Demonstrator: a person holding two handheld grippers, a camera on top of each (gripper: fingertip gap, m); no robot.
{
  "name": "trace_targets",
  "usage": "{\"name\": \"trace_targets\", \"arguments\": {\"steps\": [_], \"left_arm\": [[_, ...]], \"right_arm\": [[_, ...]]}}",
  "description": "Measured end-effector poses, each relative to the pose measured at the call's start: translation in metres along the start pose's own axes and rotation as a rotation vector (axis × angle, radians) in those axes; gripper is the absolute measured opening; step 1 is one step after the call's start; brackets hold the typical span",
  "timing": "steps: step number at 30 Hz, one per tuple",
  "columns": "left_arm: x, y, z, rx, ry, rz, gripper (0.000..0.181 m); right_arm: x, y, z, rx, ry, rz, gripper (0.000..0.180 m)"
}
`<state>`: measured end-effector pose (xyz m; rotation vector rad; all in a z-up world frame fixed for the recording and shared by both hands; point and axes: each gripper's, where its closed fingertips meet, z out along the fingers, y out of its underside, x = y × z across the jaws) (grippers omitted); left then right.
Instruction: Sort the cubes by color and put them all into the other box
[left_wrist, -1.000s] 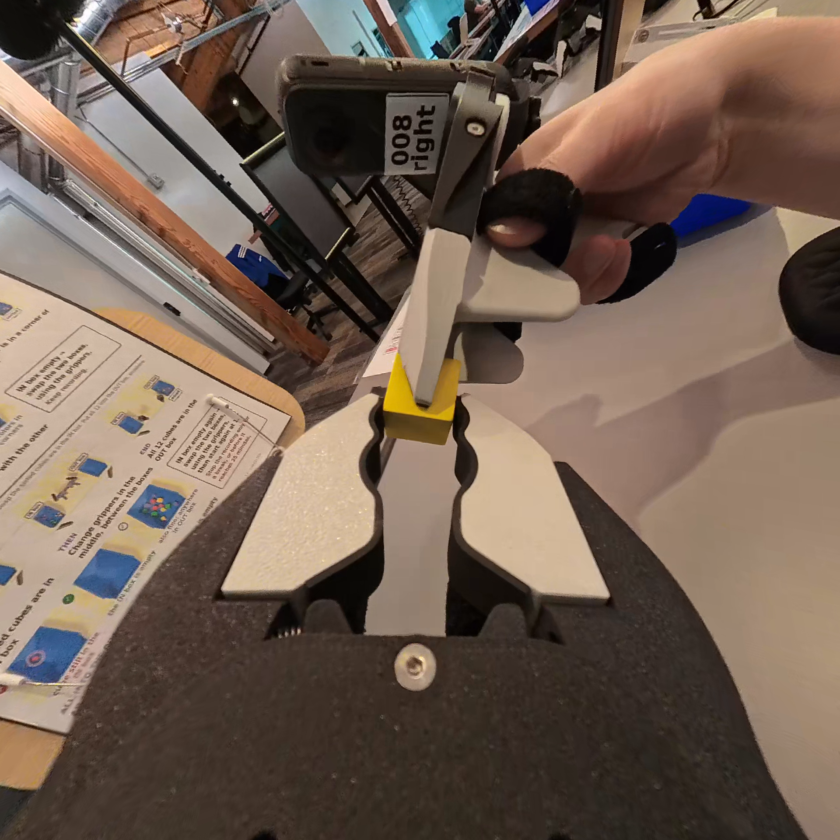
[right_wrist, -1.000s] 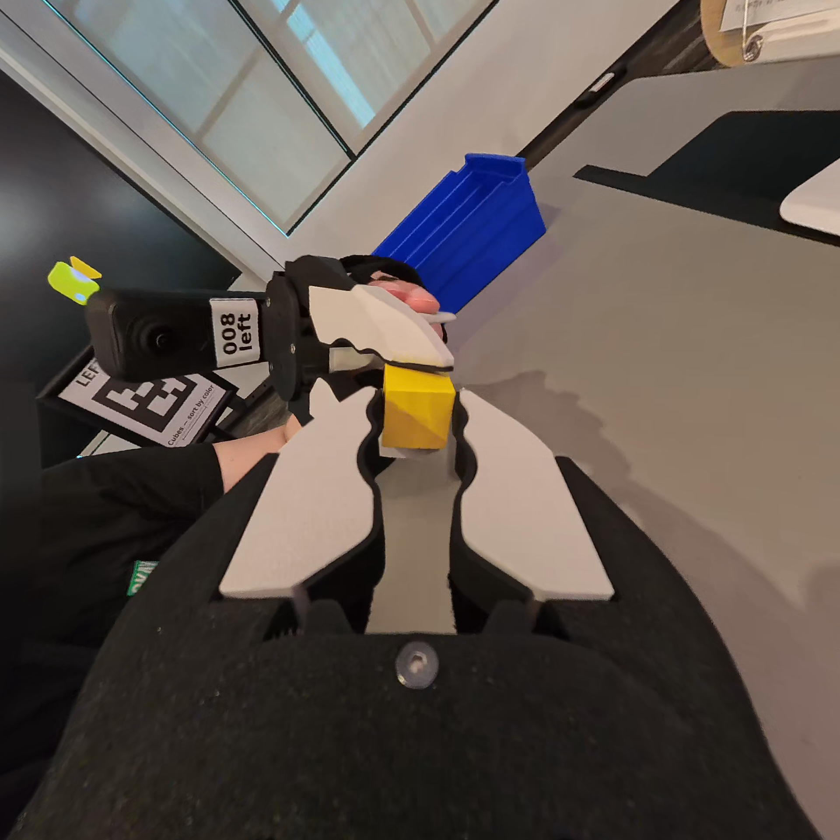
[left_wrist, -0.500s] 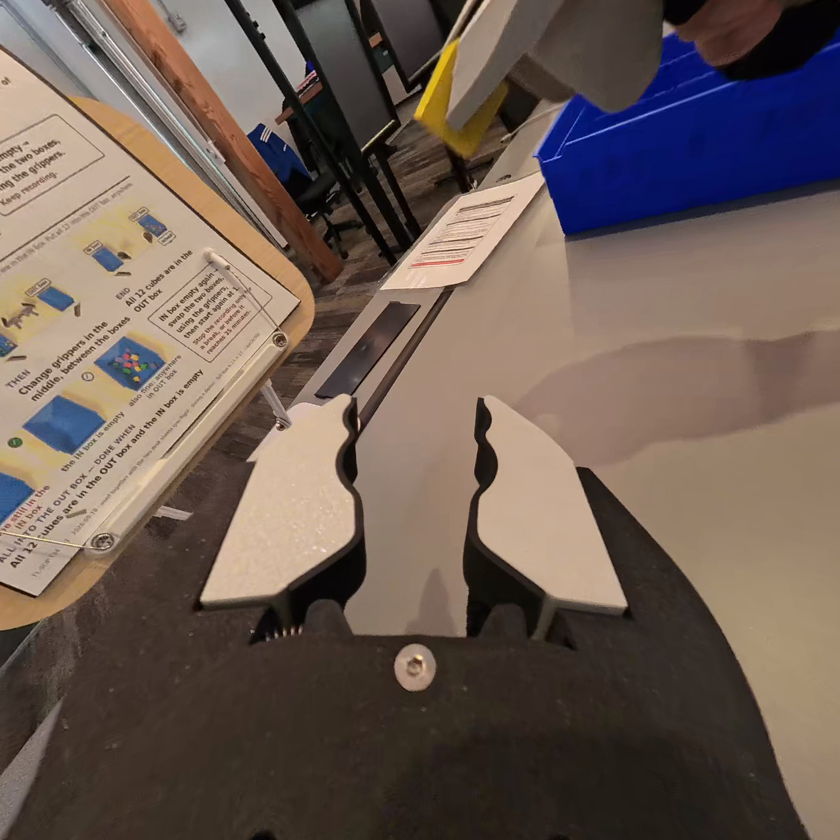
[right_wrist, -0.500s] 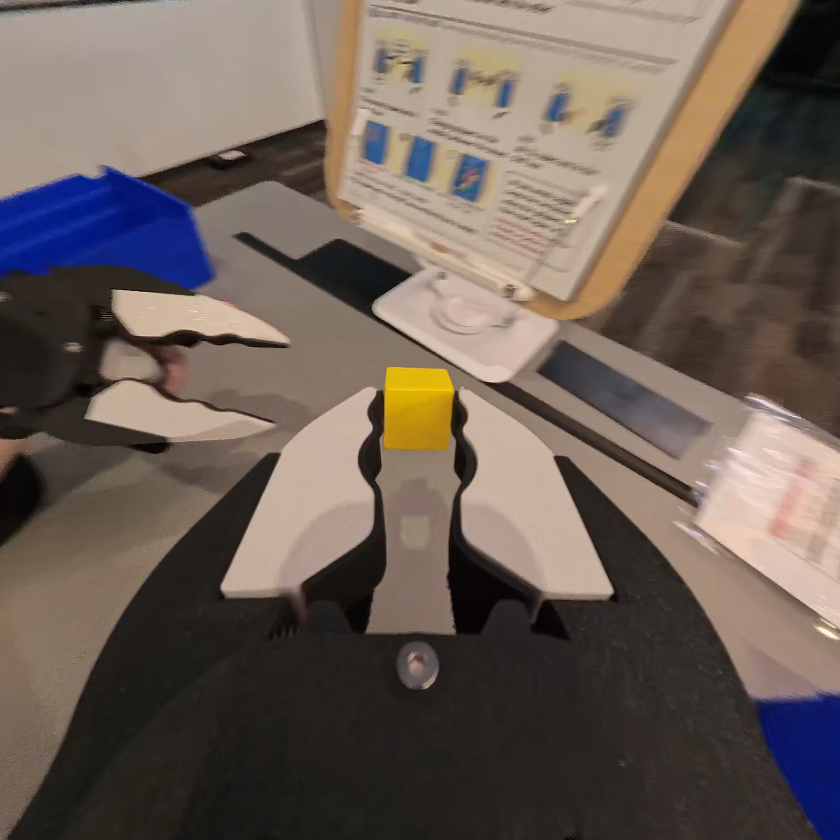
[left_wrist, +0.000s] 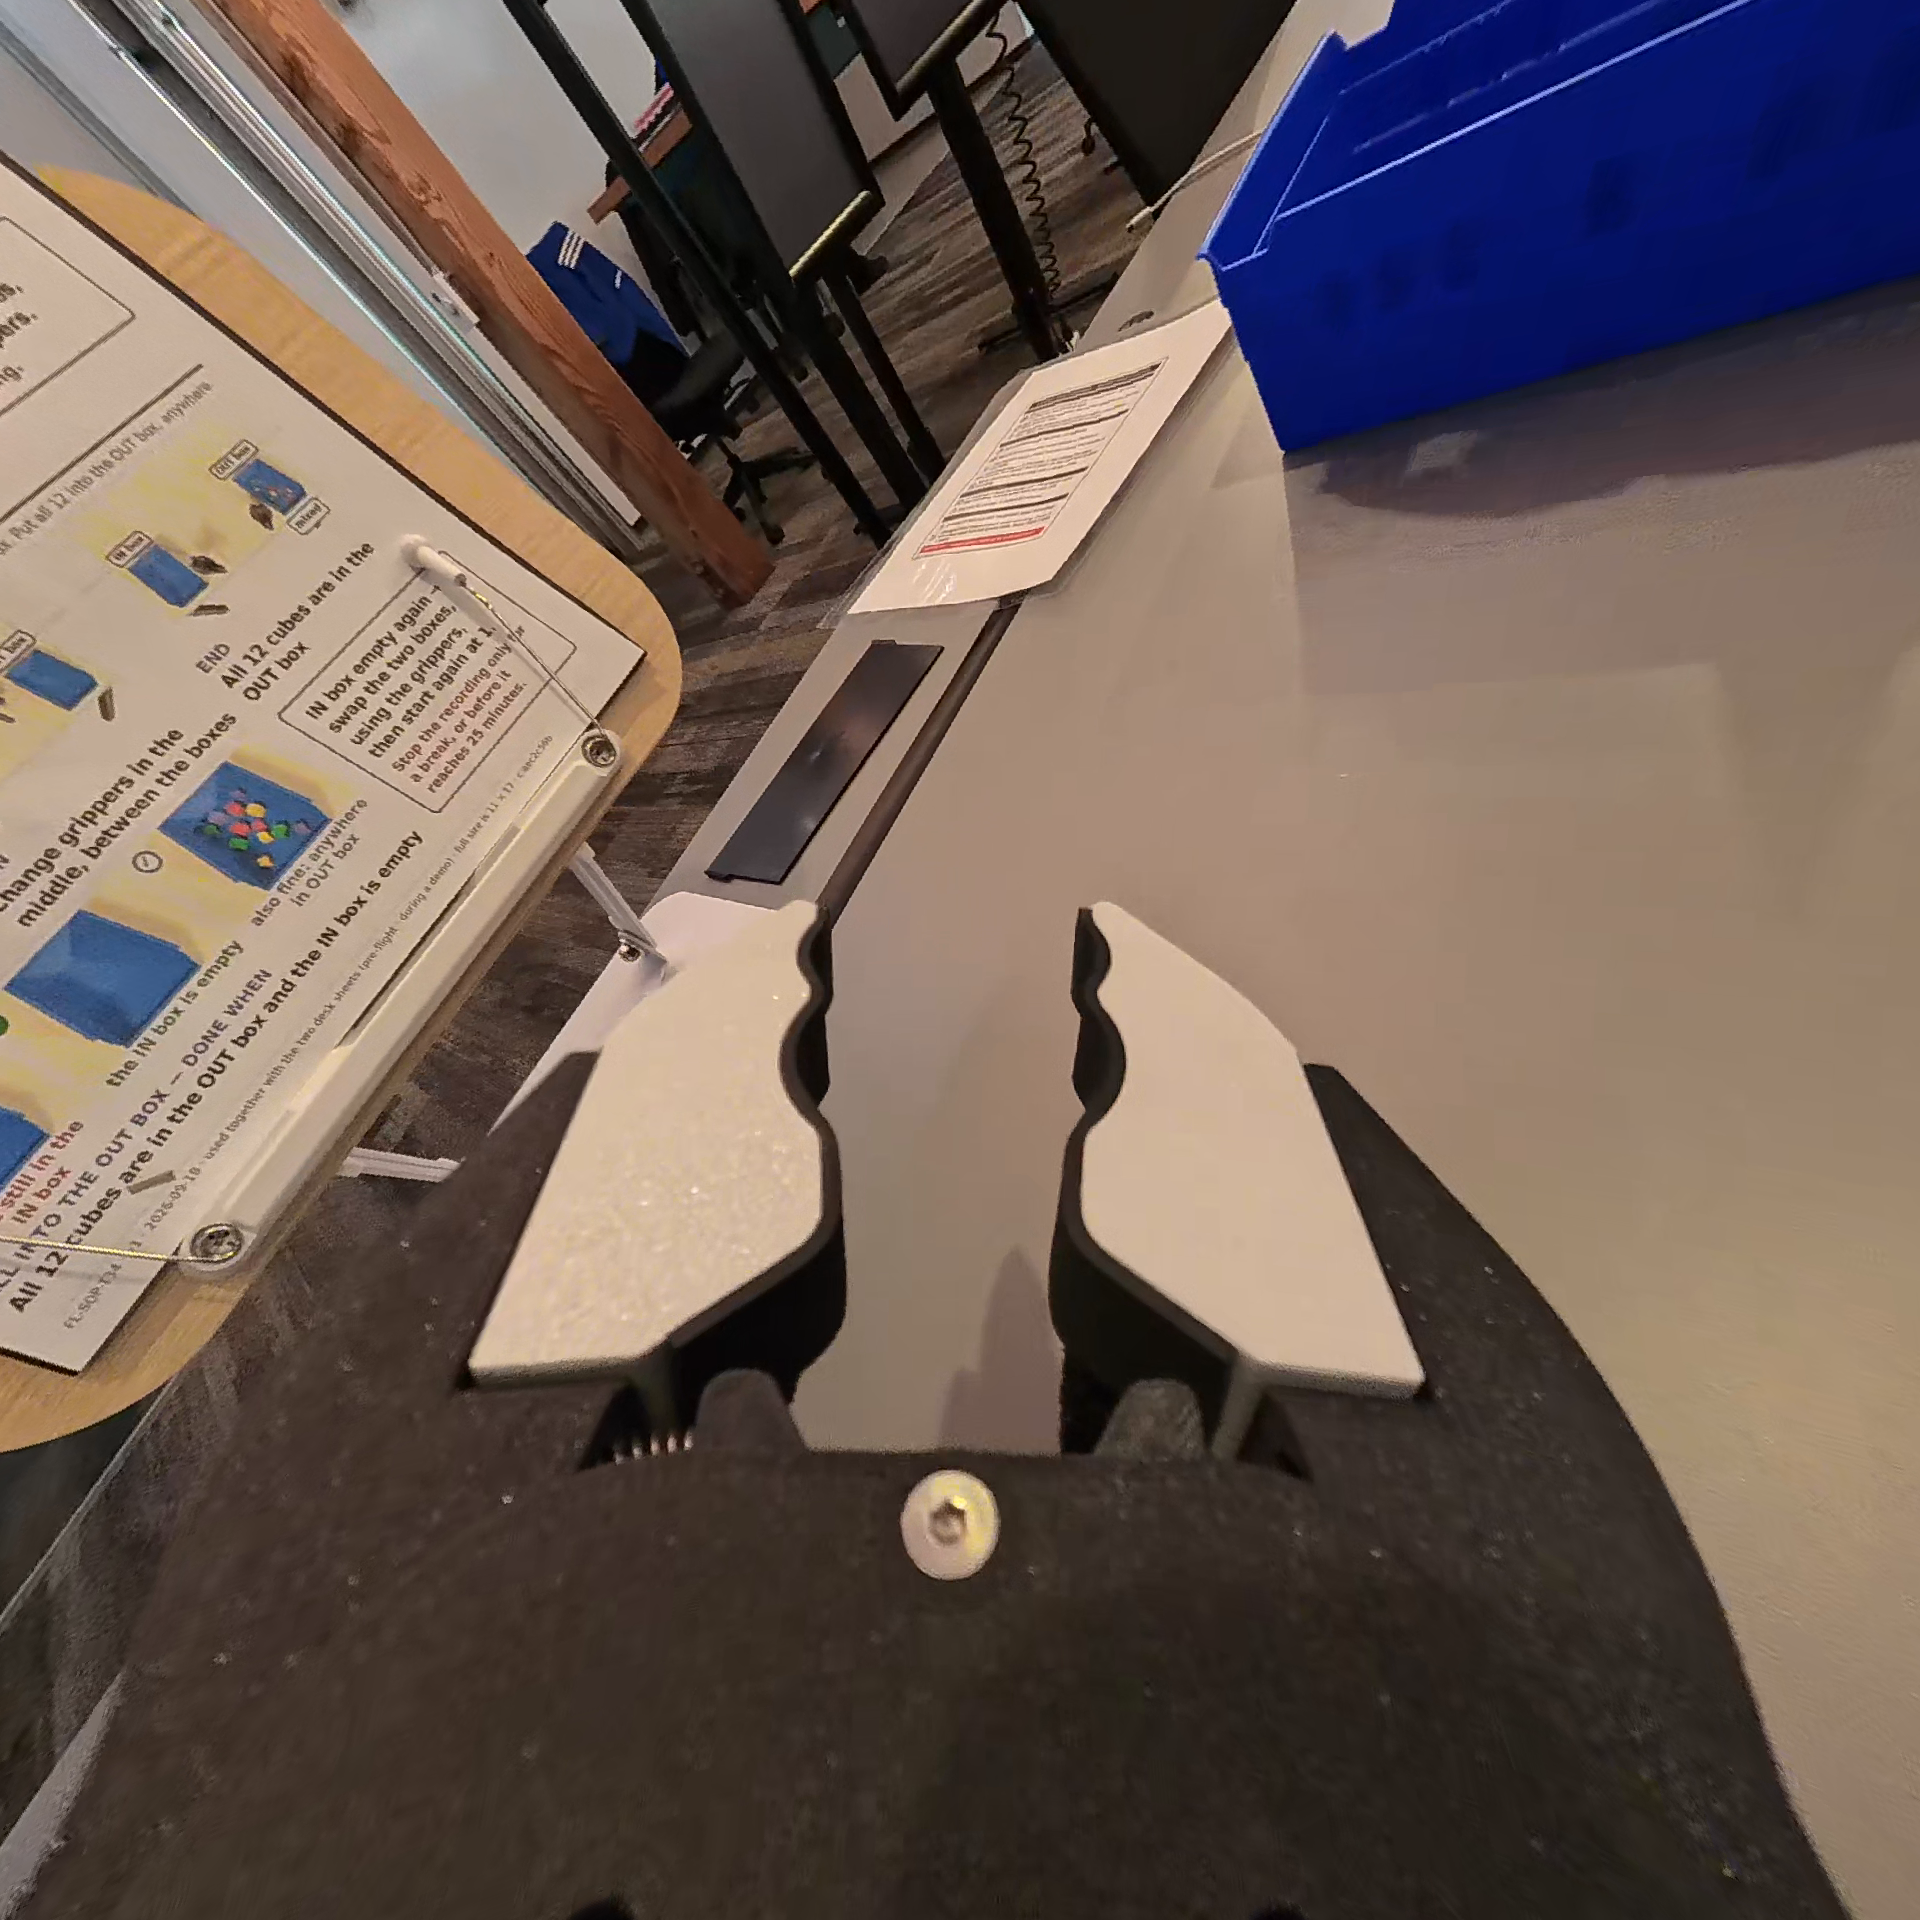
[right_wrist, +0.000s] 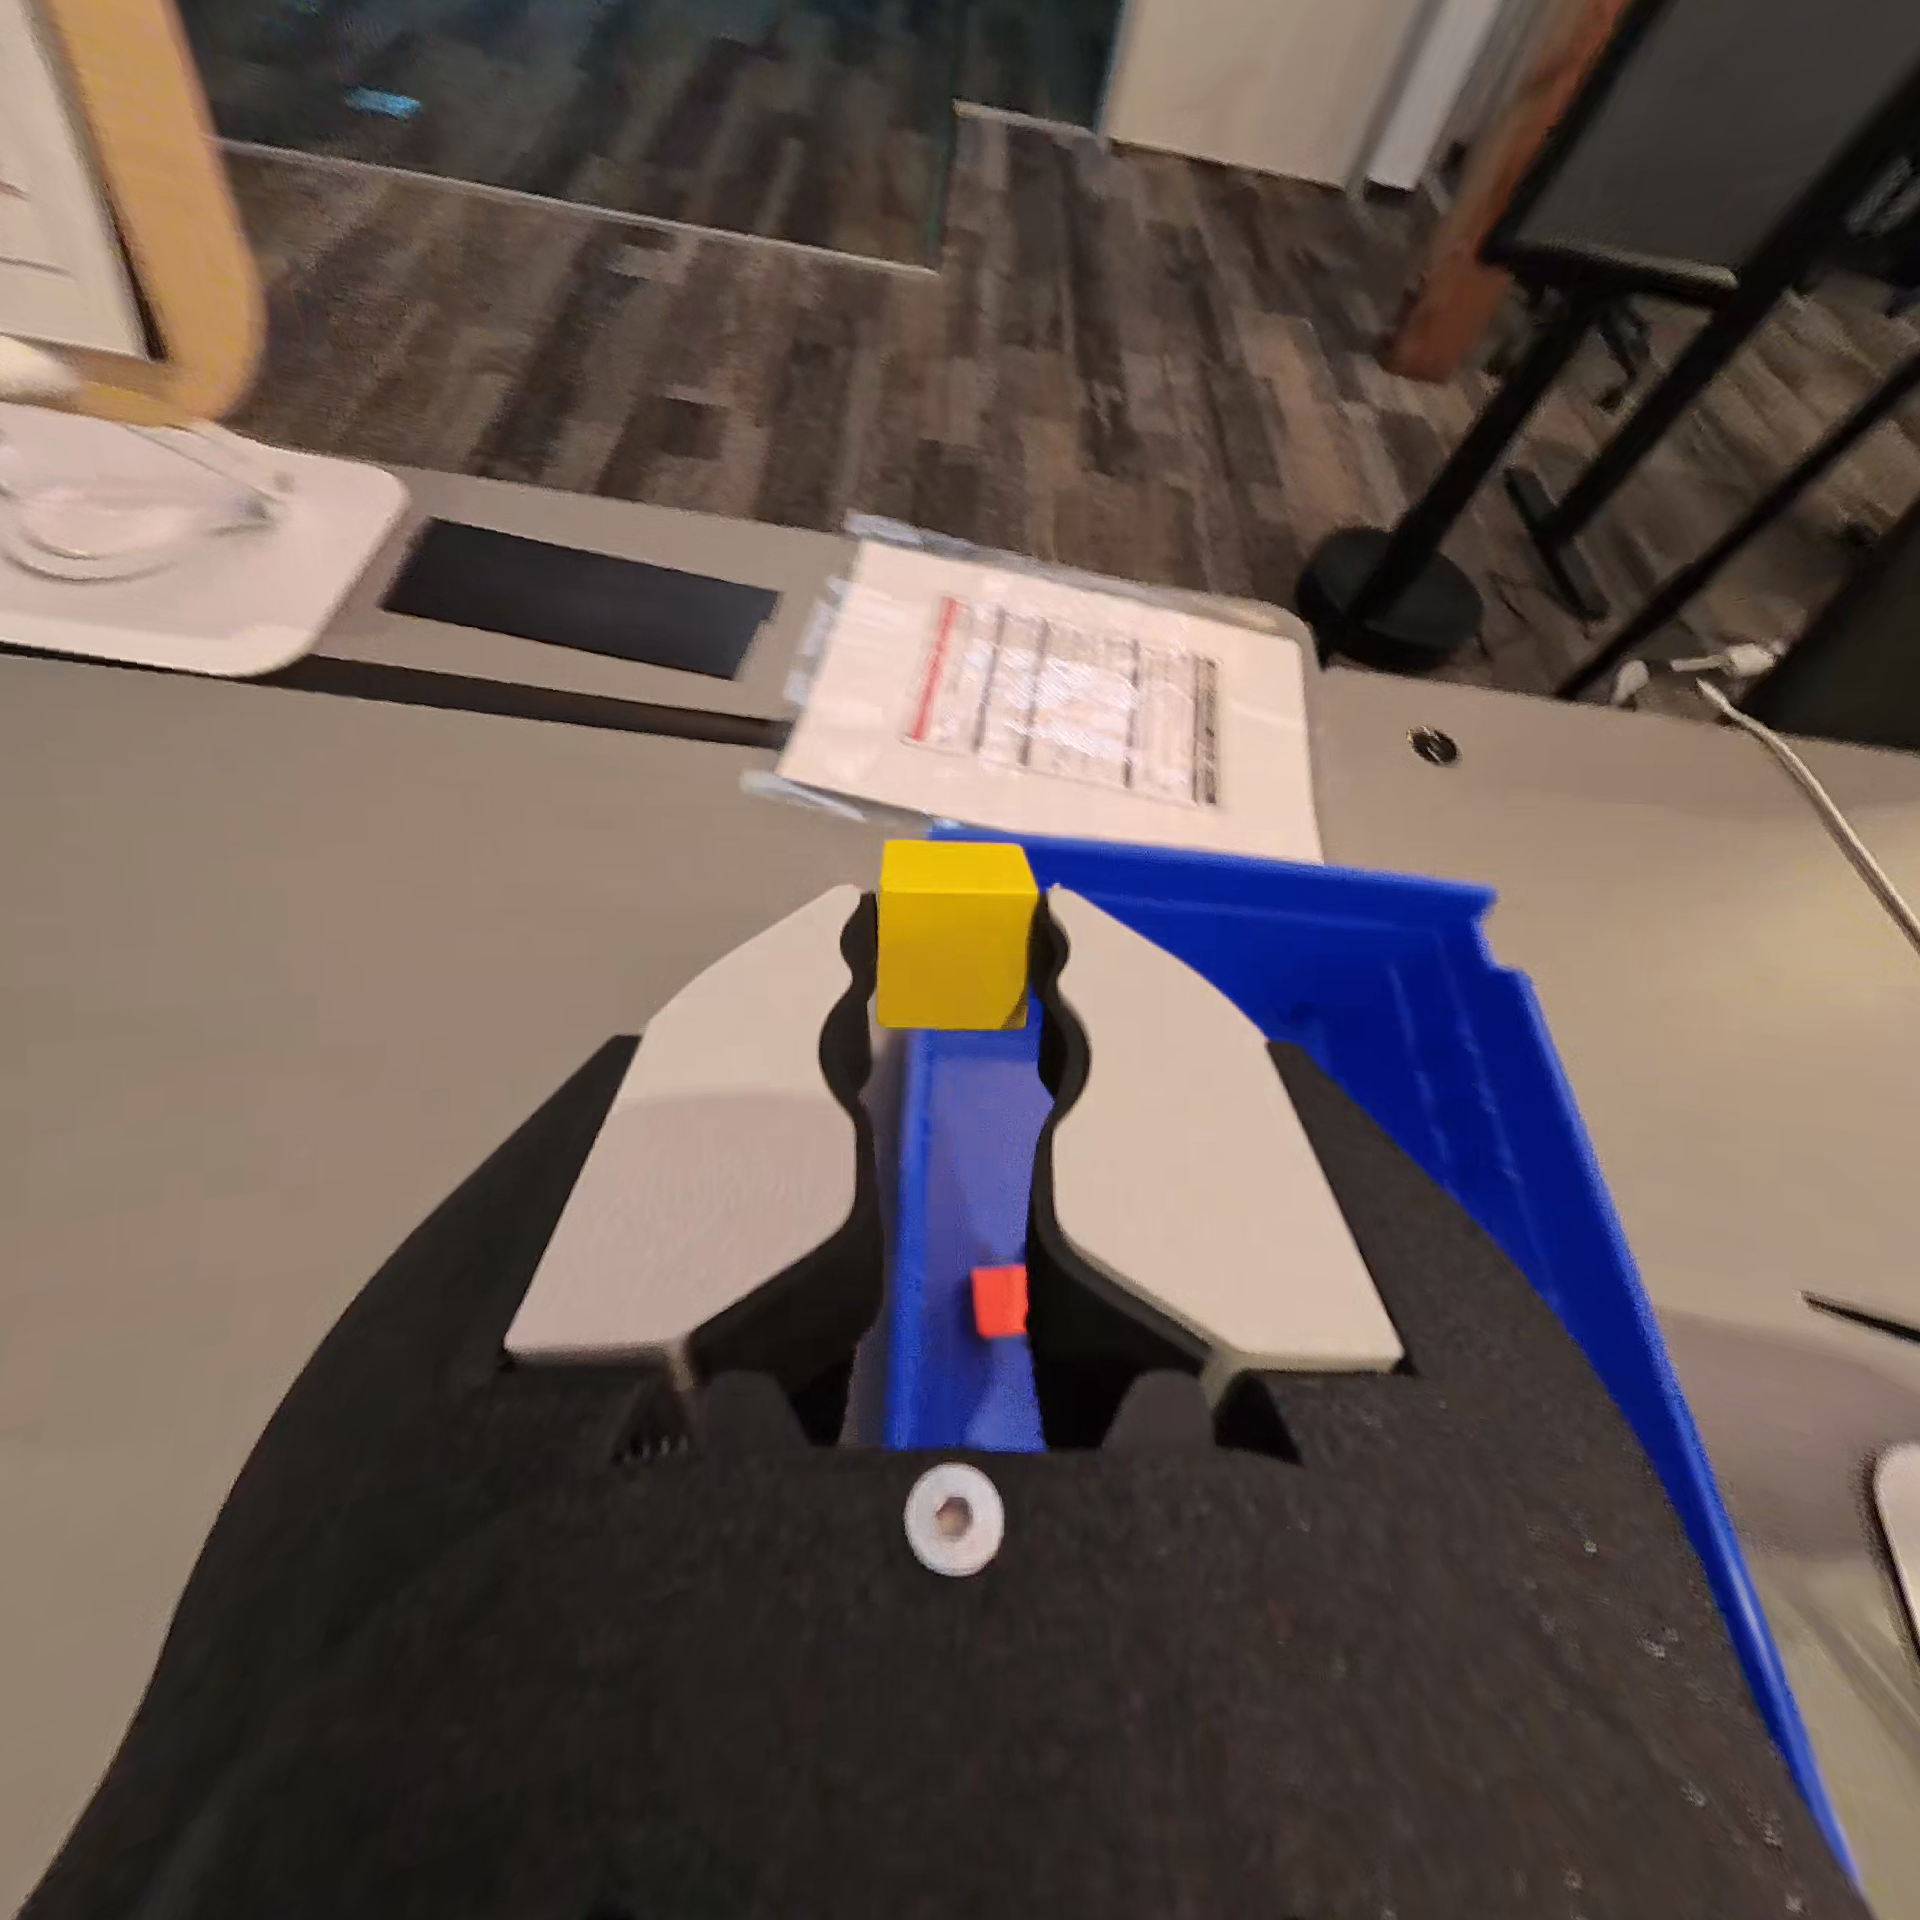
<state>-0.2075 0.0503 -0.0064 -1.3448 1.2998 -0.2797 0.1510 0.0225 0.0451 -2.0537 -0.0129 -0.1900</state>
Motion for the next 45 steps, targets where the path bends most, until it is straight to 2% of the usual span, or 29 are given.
{"name": "trace_targets", "arguments": {"steps": [11,20,26,29,31,37,41,45], "left_arm": [[0.003,0.000,0.000,-0.018,0.009,0.041,0.042],[0.012,0.008,0.006,-0.054,0.037,0.078,0.039],[0.017,0.011,0.009,-0.069,0.050,0.093,0.039],[0.017,0.012,0.009,-0.072,0.053,0.086,0.039],[0.014,0.012,0.009,-0.070,0.046,0.079,0.040],[-0.009,-0.001,-0.001,-0.037,-0.035,0.016,0.039],[-0.026,-0.020,-0.016,0.018,-0.089,-0.044,0.040],[-0.041,-0.030,-0.027,0.032,-0.165,-0.074,0.040]], "right_arm": [[0.112,0.114,-0.023,-0.161,0.058,0.263,0.028],[0.121,0.181,0.002,-0.444,0.084,0.267,0.028],[0.128,0.198,0.007,-0.466,0.088,0.413,0.029],[0.129,0.189,0.004,-0.406,0.066,0.461,0.042],[0.129,0.172,-0.001,-0.343,0.062,0.433,0.041],[0.111,0.081,-0.024,-0.076,0.080,0.227,0.041],[0.072,0.025,-0.036,0.049,0.033,0.083,0.045],[0.013,-0.020,-0.040,0.156,-0.092,-0.034,0.047]]}}
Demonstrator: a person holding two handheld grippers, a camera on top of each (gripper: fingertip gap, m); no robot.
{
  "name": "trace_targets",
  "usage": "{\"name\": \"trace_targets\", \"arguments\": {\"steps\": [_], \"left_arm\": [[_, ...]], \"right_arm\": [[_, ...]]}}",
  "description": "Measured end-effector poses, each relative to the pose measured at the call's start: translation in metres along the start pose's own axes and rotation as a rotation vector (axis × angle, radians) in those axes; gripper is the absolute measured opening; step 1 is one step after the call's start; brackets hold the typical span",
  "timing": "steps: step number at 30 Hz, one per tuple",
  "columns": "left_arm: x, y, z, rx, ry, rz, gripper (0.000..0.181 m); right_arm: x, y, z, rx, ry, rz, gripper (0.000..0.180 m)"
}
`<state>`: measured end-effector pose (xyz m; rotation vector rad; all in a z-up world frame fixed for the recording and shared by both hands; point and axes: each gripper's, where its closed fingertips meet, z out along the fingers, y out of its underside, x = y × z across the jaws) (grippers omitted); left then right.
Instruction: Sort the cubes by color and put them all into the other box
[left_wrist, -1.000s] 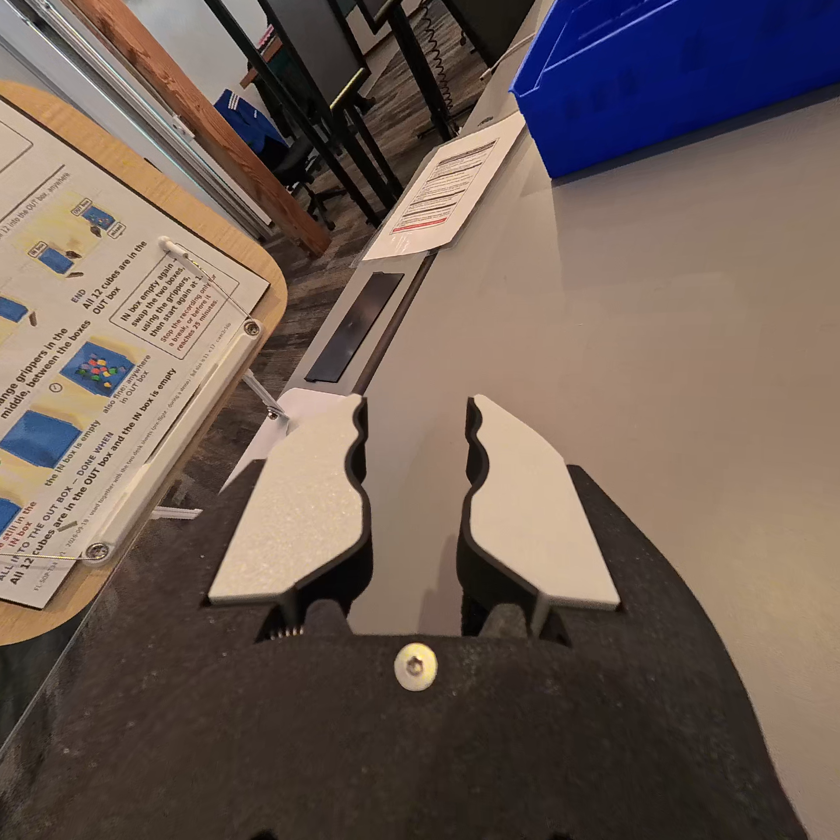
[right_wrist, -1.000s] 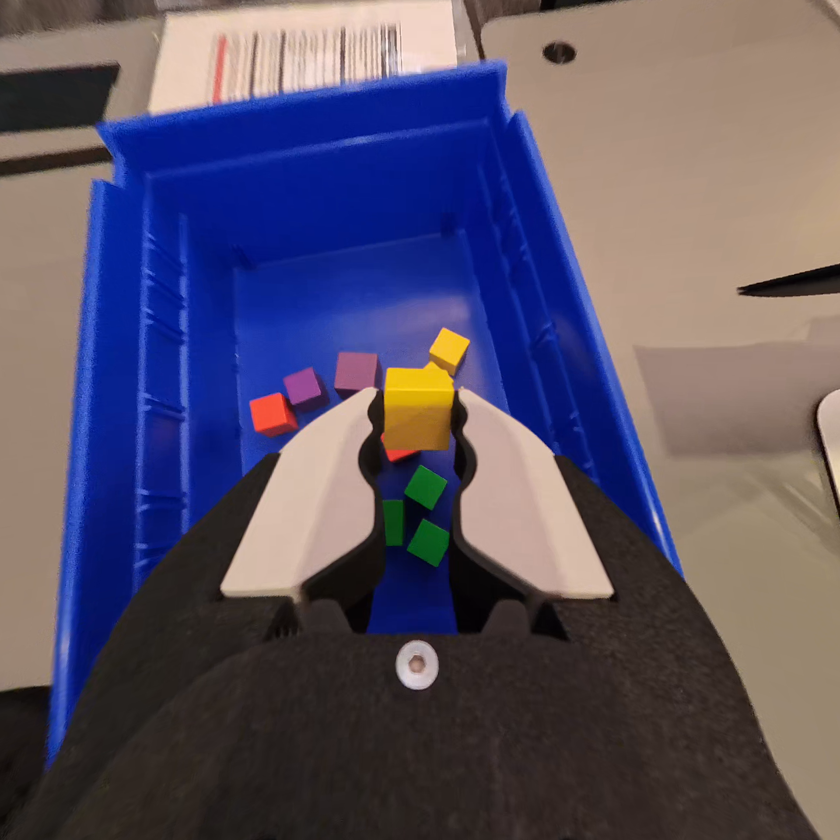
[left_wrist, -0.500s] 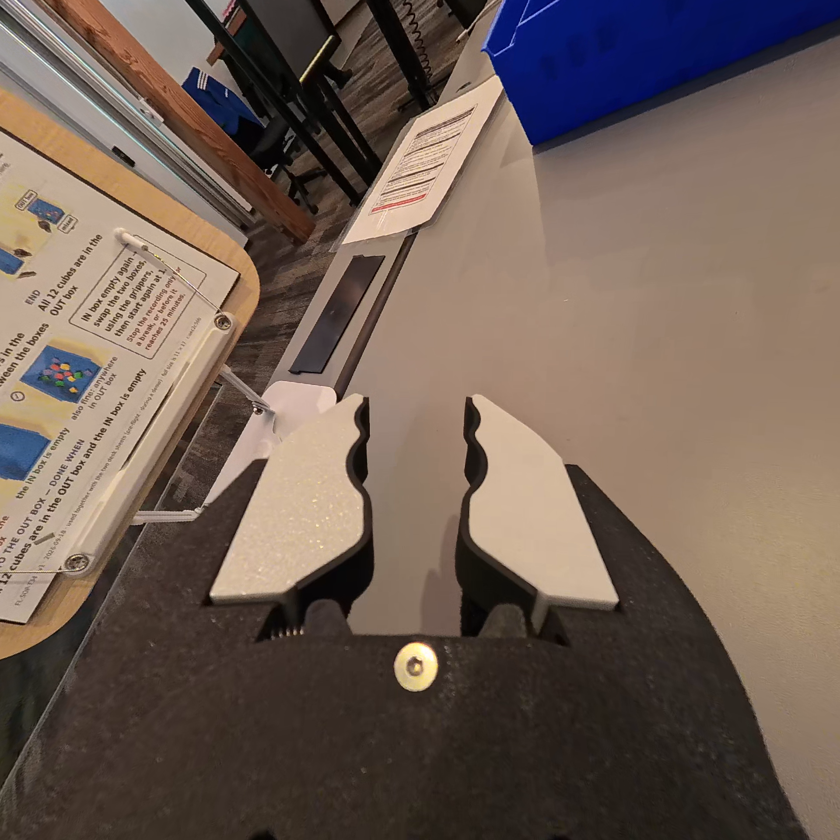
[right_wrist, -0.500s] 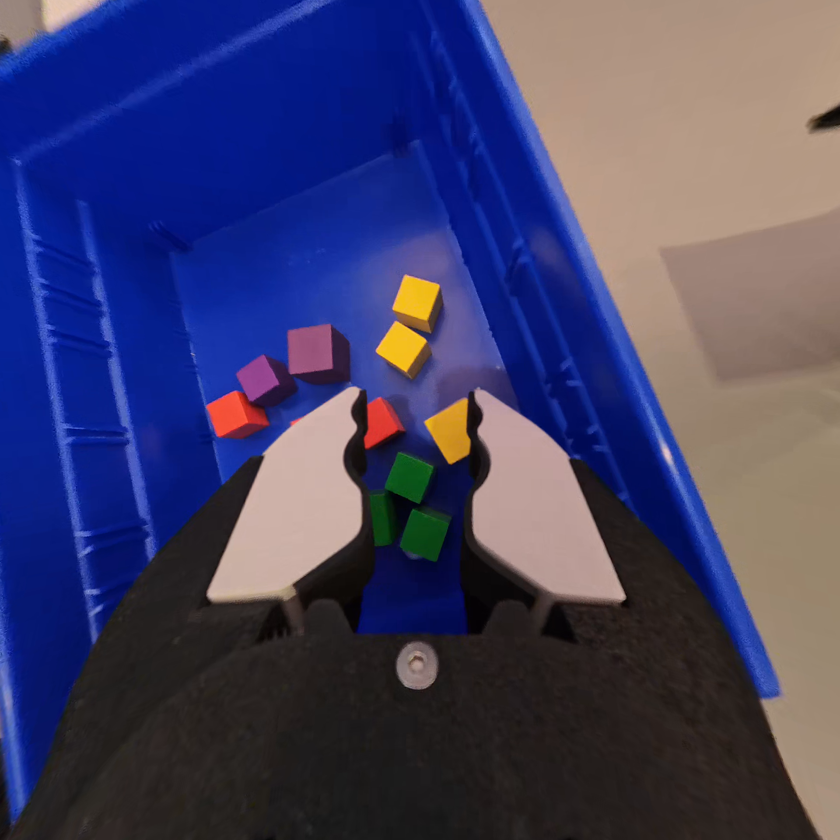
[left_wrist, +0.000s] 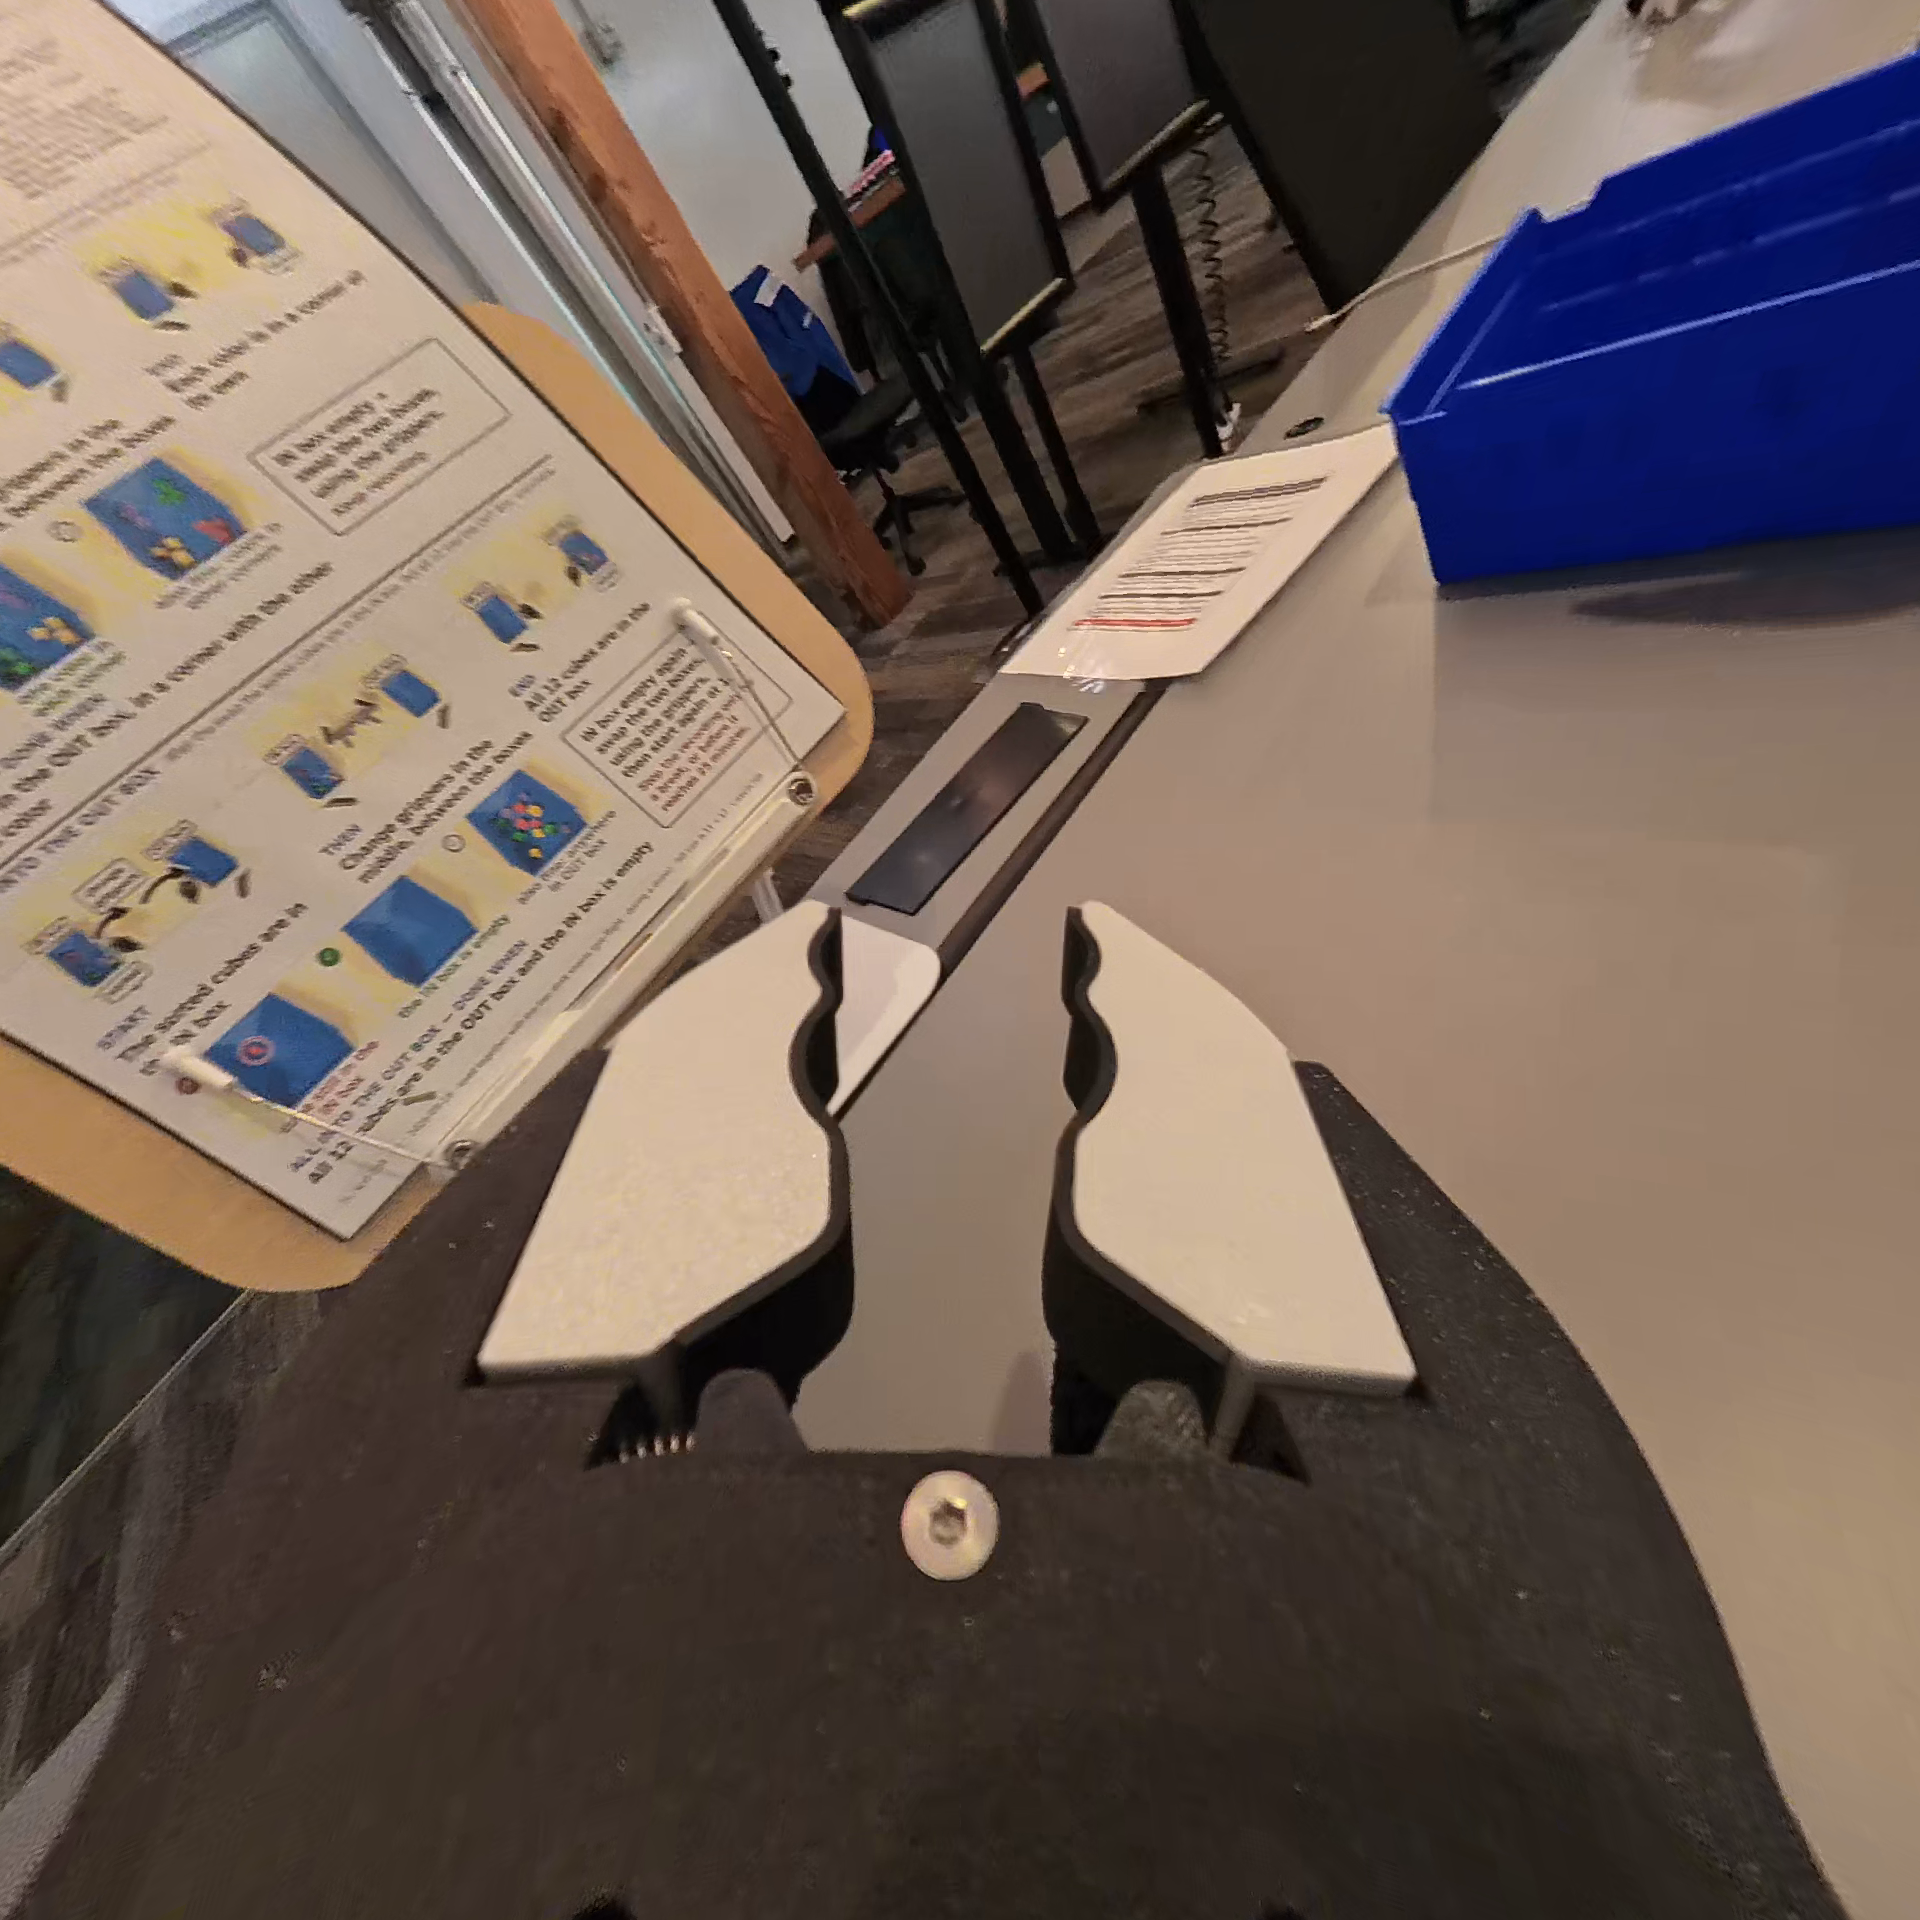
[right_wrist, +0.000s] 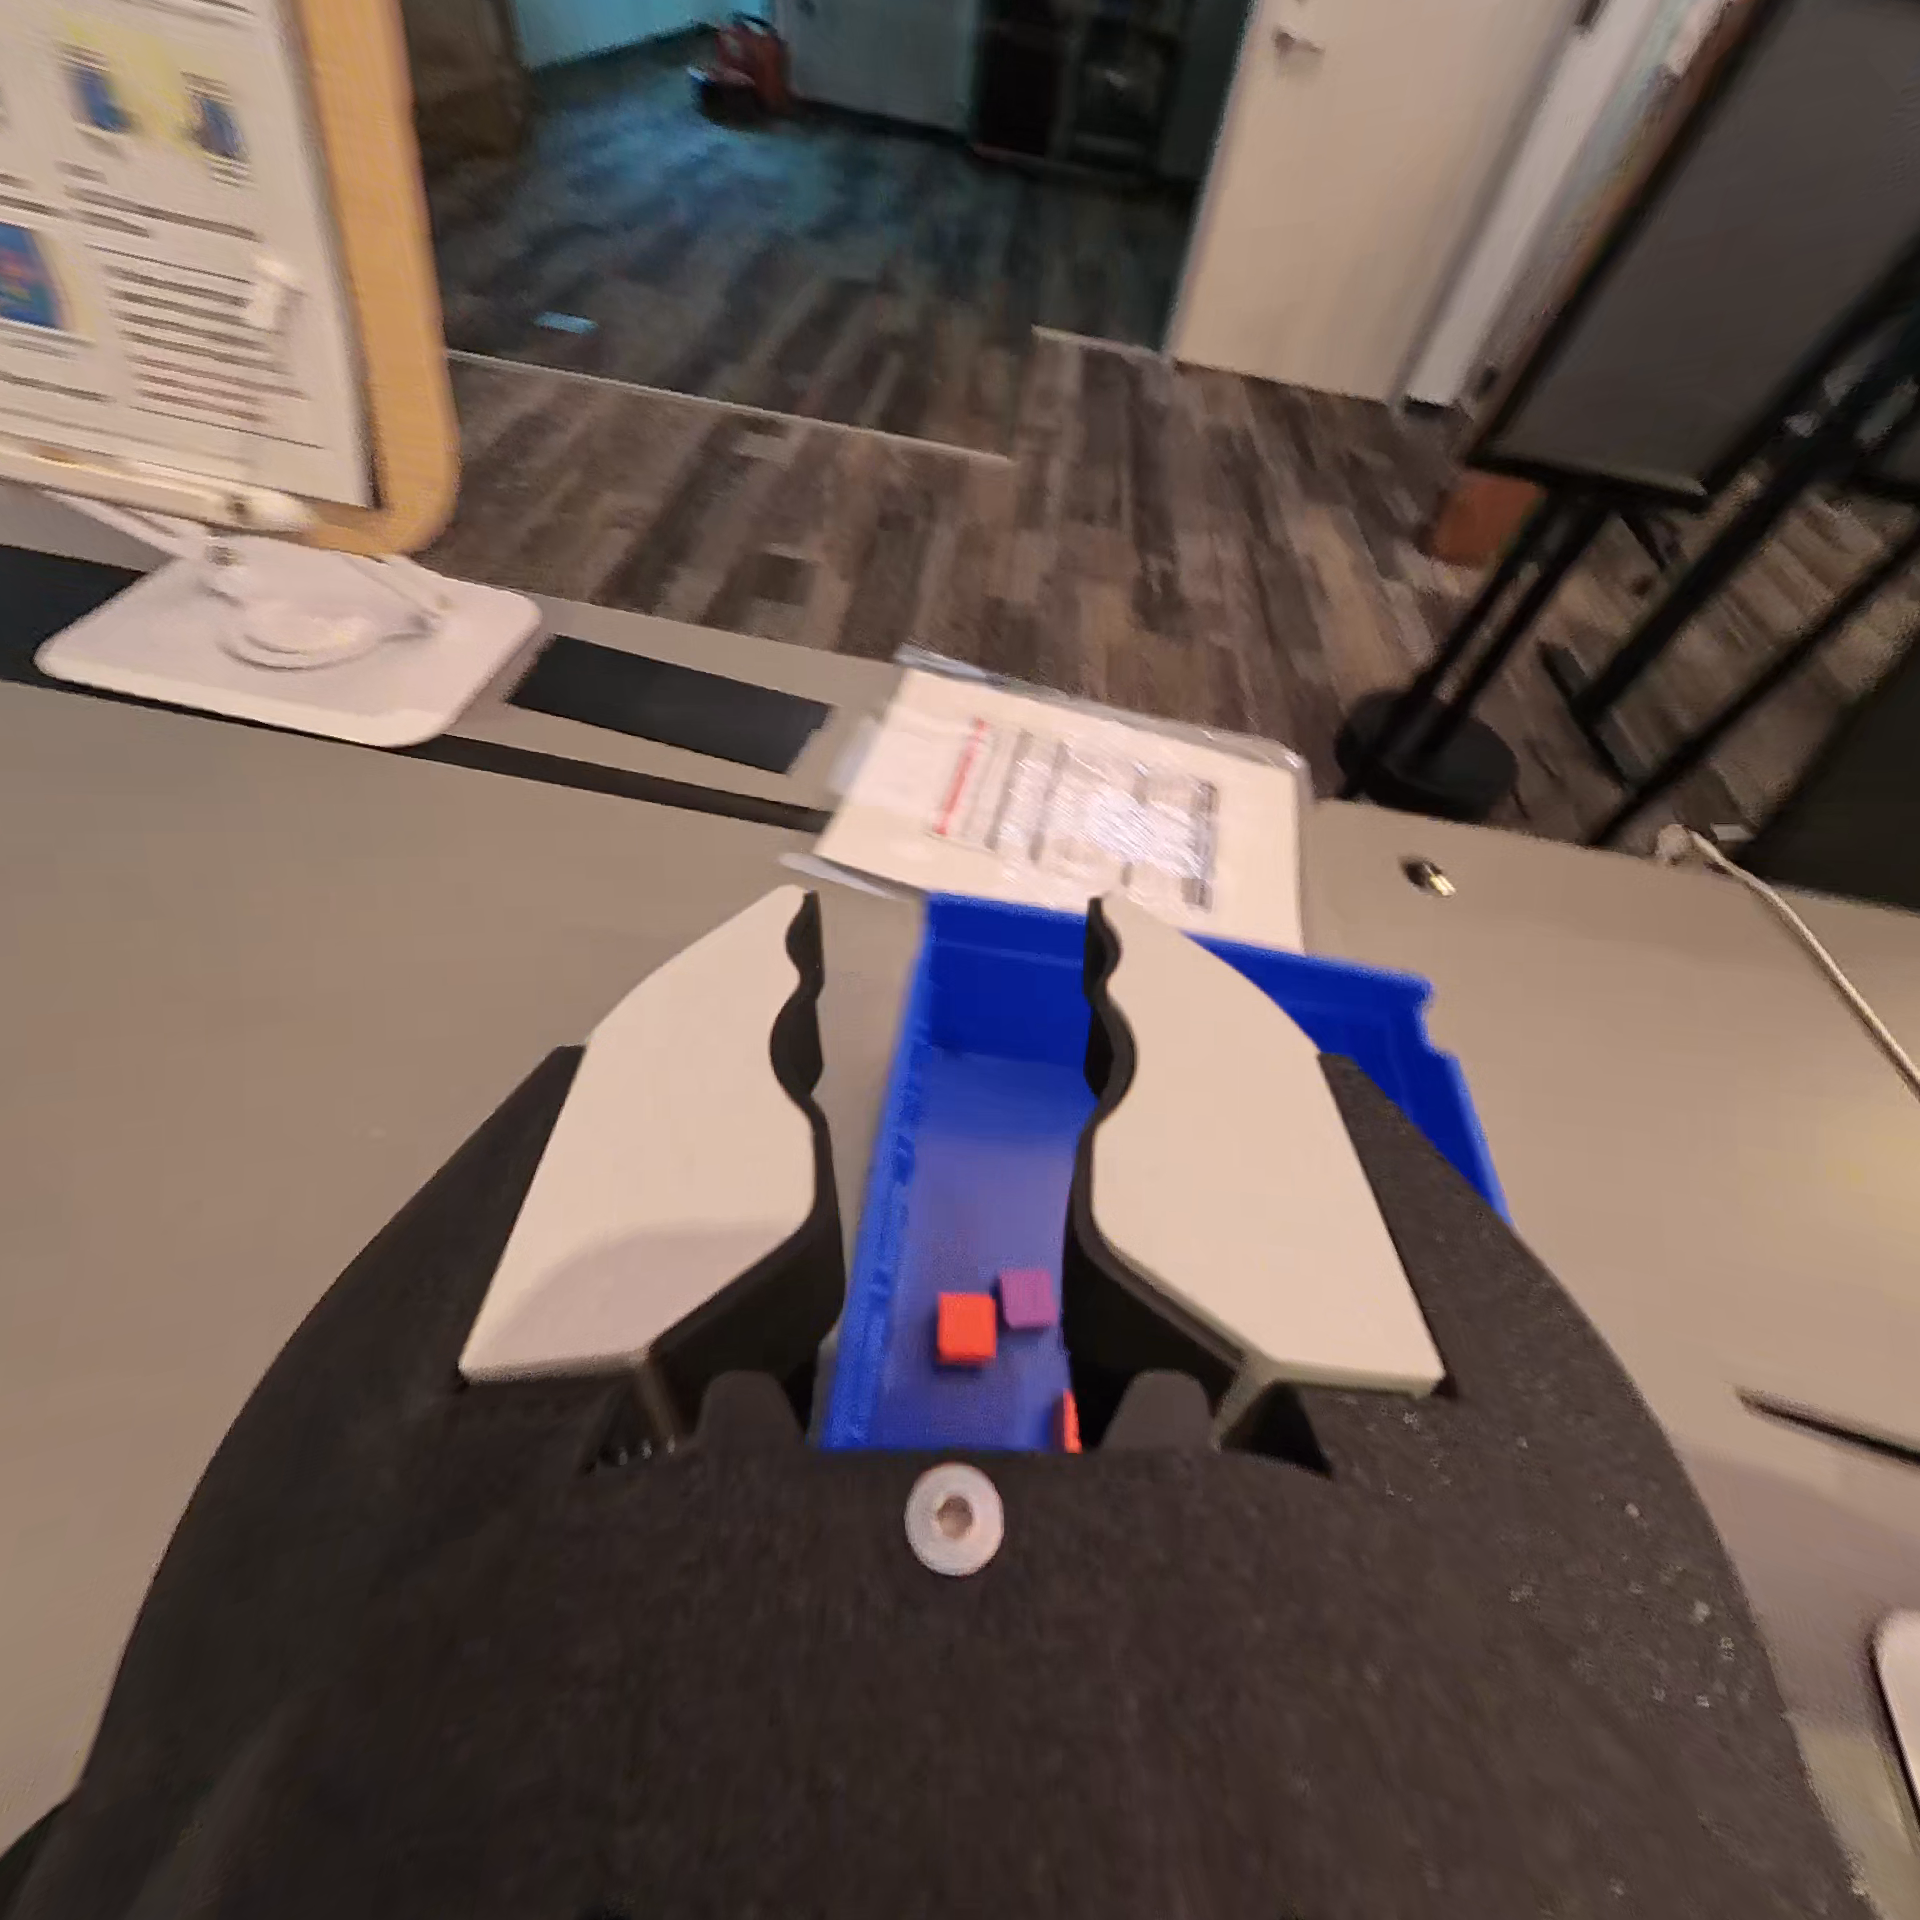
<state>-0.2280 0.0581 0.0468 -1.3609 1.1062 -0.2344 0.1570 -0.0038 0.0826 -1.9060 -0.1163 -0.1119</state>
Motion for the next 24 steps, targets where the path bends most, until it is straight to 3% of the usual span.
{"name": "trace_targets", "arguments": {"steps": [7,14,24], "left_arm": [[-0.038,0.012,-0.006,-0.158,-0.244,0.016,0.040],[-0.068,0.021,-0.019,-0.278,-0.472,0.056,0.039],[-0.071,0.033,-0.027,-0.355,-0.480,0.047,0.038]], "right_arm": [[-0.094,-0.036,0.024,0.032,-0.189,-0.142,0.046],[-0.154,-0.029,0.050,-0.060,-0.254,-0.268,0.046],[-0.237,-0.016,0.068,-0.139,-0.261,-0.512,0.045]]}}
